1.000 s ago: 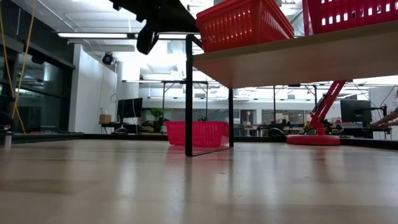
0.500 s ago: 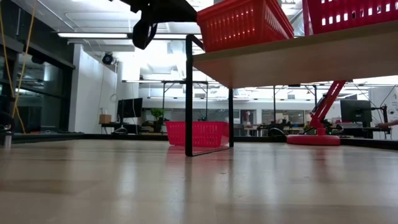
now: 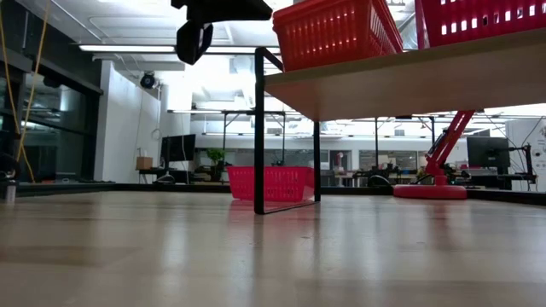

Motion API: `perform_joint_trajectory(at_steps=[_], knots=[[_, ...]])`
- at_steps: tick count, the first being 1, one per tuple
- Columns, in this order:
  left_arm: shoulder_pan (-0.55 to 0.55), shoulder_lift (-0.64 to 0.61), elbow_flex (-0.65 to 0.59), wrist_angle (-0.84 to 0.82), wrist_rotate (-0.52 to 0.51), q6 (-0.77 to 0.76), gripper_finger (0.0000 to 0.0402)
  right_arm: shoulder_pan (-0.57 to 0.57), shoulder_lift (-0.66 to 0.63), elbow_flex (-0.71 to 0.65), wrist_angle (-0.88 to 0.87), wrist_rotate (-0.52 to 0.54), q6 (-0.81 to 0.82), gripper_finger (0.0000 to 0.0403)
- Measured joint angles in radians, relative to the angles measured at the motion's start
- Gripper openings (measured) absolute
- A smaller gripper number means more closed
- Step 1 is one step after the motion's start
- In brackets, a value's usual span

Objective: Stack baskets on shelf by color
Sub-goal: Stack the orange bin on the orange bins on the shelf, then stack the red bin on the red bins on the shelf

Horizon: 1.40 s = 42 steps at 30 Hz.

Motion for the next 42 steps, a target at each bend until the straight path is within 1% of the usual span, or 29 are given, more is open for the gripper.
perform_joint_trajectory(at_steps=[4, 8, 11, 13, 16, 18, 19, 22, 23, 25, 27, 30, 34, 36, 39, 42], knots=[[0.000, 0.000, -0.001, 0.024, 0.004, -0.001, 0.0000, 0.000, 0.000, 0.000, 0.000, 0.000, 0.000, 0.0000], [0.000, 0.000, -0.001, 0.097, 0.038, -0.001, 0.0000, 0.000, 0.000, 0.000, 0.000, 0.000, 0.002, 0.0000], [0.000, -0.001, 0.004, 0.095, 0.061, 0.032, 0.0000, 0.000, 0.000, 0.000, 0.000, 0.000, 0.005, 0.0000], [0.008, -0.027, 0.022, 0.017, 0.064, 0.084, 0.0000, 0.000, 0.000, 0.000, 0.000, 0.000, 0.008, 0.0000], [0.043, -0.076, 0.093, -0.132, 0.053, 0.179, 0.0000, 0.000, -0.001, 0.000, 0.002, 0.000, 0.008, 0.0000], [0.075, -0.109, 0.138, -0.299, 0.014, 0.251, 0.0000, 0.000, -0.003, 0.000, 0.008, 0.005, 0.008, 0.0000], [0.091, -0.113, 0.162, -0.349, -0.012, 0.278, 0.0000, 0.000, -0.004, 0.000, 0.010, 0.006, 0.008, 0.0000], [0.157, -0.136, 0.198, -0.516, -0.103, 0.329, 0.0001, 0.000, -0.006, 0.000, 0.010, 0.015, 0.008, 0.0000], [0.185, -0.136, 0.202, -0.531, -0.115, 0.333, 0.0003, 0.000, -0.006, 0.000, 0.010, 0.022, 0.008, 0.0000], [0.255, -0.134, 0.201, -0.586, -0.103, 0.341, 0.0011, 0.000, -0.006, 0.000, 0.010, 0.030, 0.008, 0.0000], [0.329, -0.109, 0.198, -0.604, -0.045, 0.340, 0.0026, 0.000, -0.006, 0.000, 0.010, 0.038, 0.008, 0.0000], [0.429, -0.053, 0.176, -0.615, 0.039, 0.316, 0.0060, 0.000, -0.006, 0.000, 0.010, 0.053, 0.010, 0.0000], [0.526, 0.044, 0.175, -0.604, 0.061, 0.229, 0.0119, 0.000, -0.006, 0.000, 0.010, 0.070, 0.012, 0.0000], [0.562, 0.089, 0.174, -0.584, 0.082, 0.200, 0.0148, 0.000, -0.006, 0.000, 0.009, 0.074, 0.029, 0.0000], [0.609, 0.155, 0.175, -0.549, 0.158, 0.192, 0.0186, 0.000, -0.006, 0.000, 0.008, 0.084, 0.035, 0.0000], [0.632, 0.223, 0.175, -0.512, 0.220, 0.176, 0.0213, 0.000, -0.006, 0.000, 0.008, 0.091, 0.053, 0.0000]])
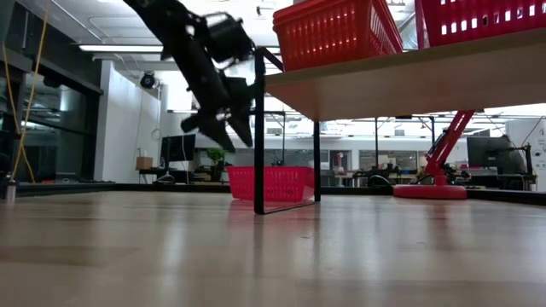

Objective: Stack baskets on shelf by color
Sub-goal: Stack the red bin on the red bins on the shelf

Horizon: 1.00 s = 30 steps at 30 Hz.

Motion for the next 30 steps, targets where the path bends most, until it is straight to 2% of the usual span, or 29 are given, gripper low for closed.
perform_joint_trajectory(at_steps=[4, 13, 16, 21, 22, 30], knots=[[0.015, 0.073, 0.000, 0.017, 0.018, -0.028, 0.0228, 0.000, 0.000, 0.000, 0.000, 0.016, 0.005, 0.0000], [0.018, 0.157, 0.000, 0.018, 0.028, -0.019, 0.0222, 0.000, 0.000, 0.000, 0.000, 0.040, 0.027, 0.0000], [0.018, 0.157, 0.000, -0.017, 0.017, -0.001, 0.0180, 0.000, 0.000, 0.000, 0.000, 0.040, 0.027, 0.0000], [0.021, 0.092, 0.000, -0.123, -0.109, 0.067, 0.0033, 0.000, 0.000, 0.000, 0.000, 0.074, 0.026, 0.0000], [0.022, 0.071, 0.000, -0.130, -0.130, 0.085, 0.0018, 0.000, 0.000, 0.000, 0.000, 0.082, 0.026, 0.0000], [0.060, -0.208, 0.000, -0.154, -0.252, 0.131, 0.0005, 0.000, 0.000, 0.000, 0.000, 0.093, 0.025, 0.0000]])
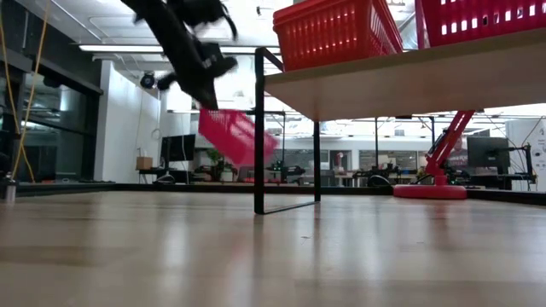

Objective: Stack baskets on shelf by color
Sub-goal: Stack the red bin on the red bins on the shelf

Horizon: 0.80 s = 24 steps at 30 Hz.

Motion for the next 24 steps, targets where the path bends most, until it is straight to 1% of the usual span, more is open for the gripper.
perform_joint_trajectory(at_steps=[4, 8, 10, 14, 16, 18, 22, 24], knots=[[0.006, -0.161, 0.000, -0.001, -0.044, -0.039, 0.0002, 0.000, 0.000, 0.000, 0.000, 0.028, 0.001, 0.0000], [-0.019, -0.293, 0.000, 0.019, -0.093, -0.130, 0.0001, -0.017, 0.003, 0.000, 0.001, 0.130, 0.042, 0.0000], [-0.052, -0.332, 0.000, 0.032, -0.142, -0.169, 0.0001, -0.047, 0.003, 0.000, 0.007, 0.161, 0.059, 0.0000], [-0.147, -0.360, 0.000, 0.067, -0.221, -0.229, 0.0001, -0.116, 0.004, 0.000, 0.084, 0.193, -0.022, 0.0018], [-0.197, -0.356, 0.000, 0.081, -0.267, -0.253, 0.0000, -0.155, 0.012, 0.000, 0.142, 0.195, -0.059, 0.0038], [-0.251, -0.340, 0.000, 0.109, -0.333, -0.276, 0.0000, -0.193, 0.017, -0.006, 0.195, 0.189, -0.077, 0.0067], [-0.341, -0.300, 0.000, 0.150, -0.466, -0.309, 0.0000, -0.264, 0.041, -0.009, 0.246, 0.183, -0.061, 0.0141], [-0.374, -0.282, 0.000, 0.182, -0.505, -0.315, 0.0000, -0.292, 0.059, -0.009, 0.259, 0.177, -0.041, 0.0178]])
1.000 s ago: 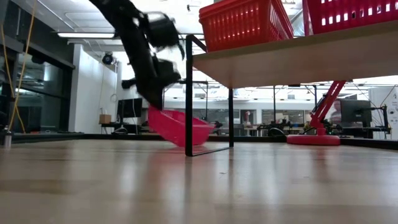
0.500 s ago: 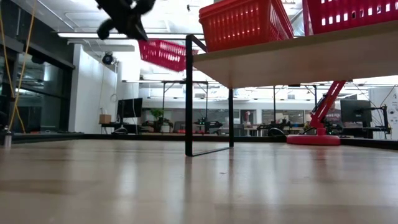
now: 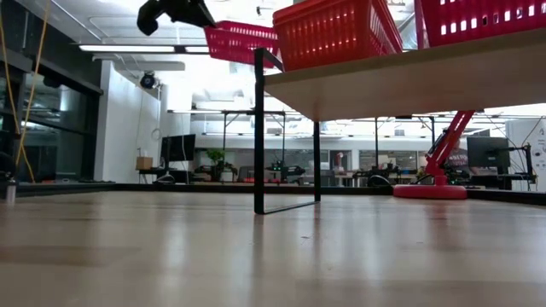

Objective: Stack baskets on shelf by color
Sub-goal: Stack the red bin on the red bins on the shelf

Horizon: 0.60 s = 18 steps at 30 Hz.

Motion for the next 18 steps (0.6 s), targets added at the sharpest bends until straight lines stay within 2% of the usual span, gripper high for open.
perform_joint_trajectory(at_steps=[3, 6, 14, 18], knots=[[-0.038, 0.036, 0.000, 0.030, -0.036, 0.000, 0.0000, -0.034, 0.028, -0.001, 0.033, -0.033, 0.020, 0.0219], [-0.060, 0.064, 0.000, 0.071, -0.047, 0.000, 0.0000, -0.058, 0.058, -0.001, 0.032, -0.057, 0.045, 0.0241], [-0.094, 0.110, 0.000, 0.125, -0.051, 0.000, 0.0000, -0.095, 0.085, -0.001, 0.035, -0.076, 0.056, 0.0245], [-0.094, 0.110, 0.000, 0.138, -0.051, 0.000, 0.0000, -0.110, 0.085, -0.001, 0.003, -0.076, 0.076, 0.0230]])
